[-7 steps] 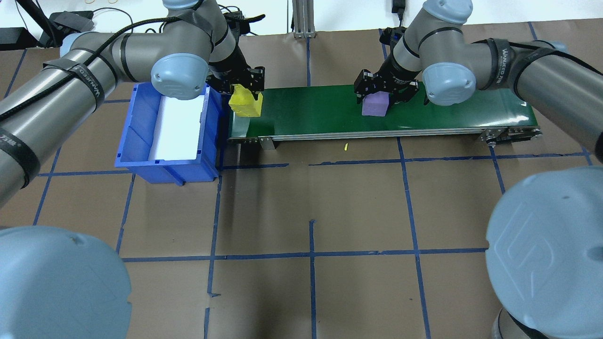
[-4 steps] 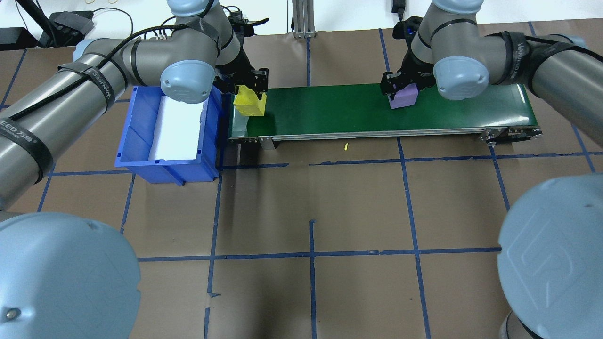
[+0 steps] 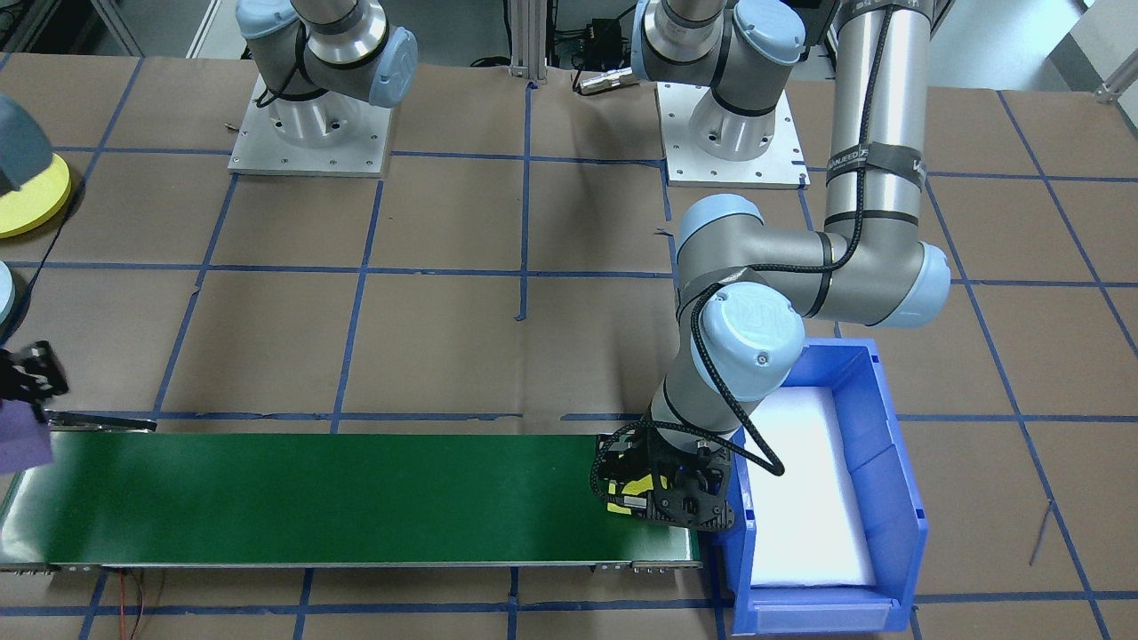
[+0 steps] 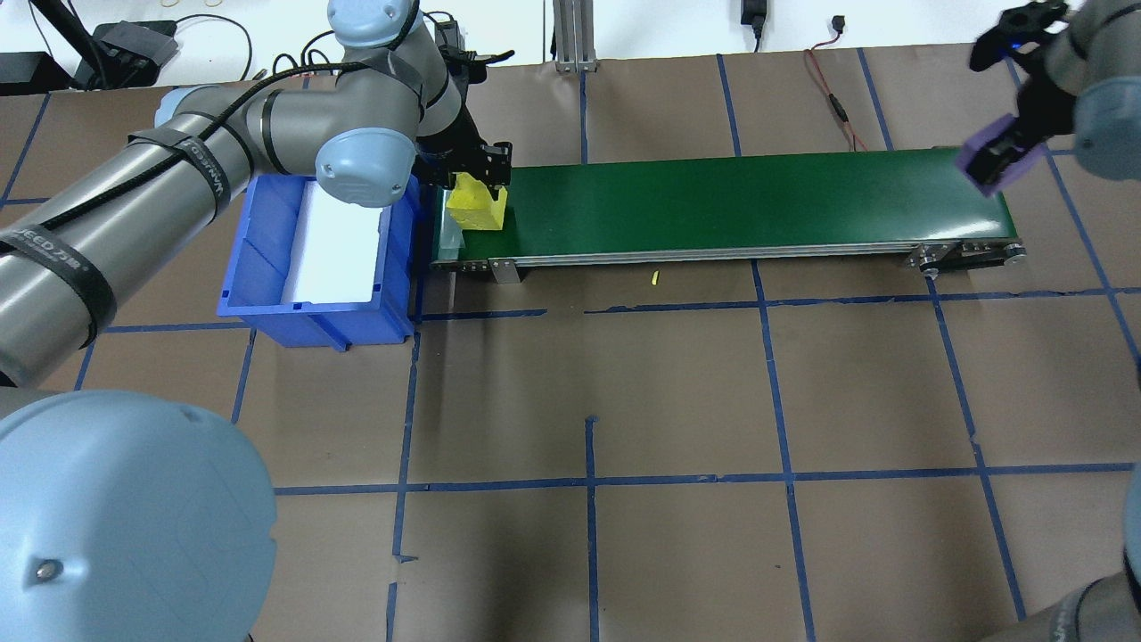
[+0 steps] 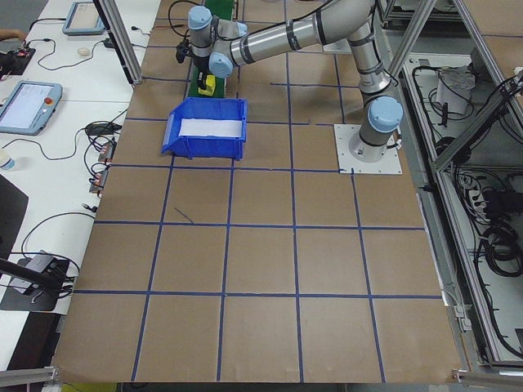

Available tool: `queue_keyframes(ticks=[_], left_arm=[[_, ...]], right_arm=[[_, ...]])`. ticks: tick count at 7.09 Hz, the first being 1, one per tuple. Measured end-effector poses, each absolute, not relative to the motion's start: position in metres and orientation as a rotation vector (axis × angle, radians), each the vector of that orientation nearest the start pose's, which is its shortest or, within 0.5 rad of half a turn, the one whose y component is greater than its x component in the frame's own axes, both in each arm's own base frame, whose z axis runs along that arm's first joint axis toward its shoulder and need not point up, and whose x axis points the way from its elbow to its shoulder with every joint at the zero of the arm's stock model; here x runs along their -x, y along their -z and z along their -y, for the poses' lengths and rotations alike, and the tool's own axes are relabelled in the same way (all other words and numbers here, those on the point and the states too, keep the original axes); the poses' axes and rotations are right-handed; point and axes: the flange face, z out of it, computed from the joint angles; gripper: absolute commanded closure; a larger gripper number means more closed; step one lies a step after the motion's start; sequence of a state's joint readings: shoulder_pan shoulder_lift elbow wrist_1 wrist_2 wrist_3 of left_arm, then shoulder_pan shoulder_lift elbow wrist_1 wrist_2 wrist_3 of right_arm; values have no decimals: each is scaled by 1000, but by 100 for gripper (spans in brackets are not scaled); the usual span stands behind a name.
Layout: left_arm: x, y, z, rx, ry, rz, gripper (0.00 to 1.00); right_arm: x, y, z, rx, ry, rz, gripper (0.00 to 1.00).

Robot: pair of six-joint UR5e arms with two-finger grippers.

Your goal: Move block left to right into plate

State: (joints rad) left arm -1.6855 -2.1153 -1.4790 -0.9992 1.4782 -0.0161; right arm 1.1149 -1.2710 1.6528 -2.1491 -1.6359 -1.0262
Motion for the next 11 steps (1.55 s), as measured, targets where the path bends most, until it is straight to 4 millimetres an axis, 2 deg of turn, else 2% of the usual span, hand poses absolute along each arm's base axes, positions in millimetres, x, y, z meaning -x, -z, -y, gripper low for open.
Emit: queue_keyframes(ticks=[1, 2, 3, 4, 5, 6, 8, 9, 10, 11], left_arm=[[219, -269, 660, -167, 218, -3230, 0], [219, -290, 655, -166, 264, -3228, 0], [216, -330, 642, -162, 289, -3222, 0], [209, -379, 621, -154, 291, -3200, 0], [195, -424, 594, -135, 278, -3160, 0], [176, -461, 567, -100, 247, -3127, 0], [143, -512, 516, -26, 168, -3108, 0], [136, -529, 493, -18, 141, -3103, 0], [131, -536, 478, -52, 113, -3097, 0], [123, -537, 474, -114, 93, -3094, 0]], right_arm=[[223, -337, 569, 974, 105, -3168, 67], [281, -316, 532, 963, 40, -3139, 66], [323, -291, 495, 899, 0, -3110, 57], [354, -268, 465, 843, -16, -3077, 16], [378, -249, 444, 816, -22, -3044, 0], [396, -234, 429, 792, -30, -3022, 0], [412, -224, 416, 764, -52, -3016, 0], [418, -227, 411, 744, -66, -3029, 0], [419, -235, 409, 711, -63, -3048, 0], [408, -245, 418, 650, -34, -3067, 0]])
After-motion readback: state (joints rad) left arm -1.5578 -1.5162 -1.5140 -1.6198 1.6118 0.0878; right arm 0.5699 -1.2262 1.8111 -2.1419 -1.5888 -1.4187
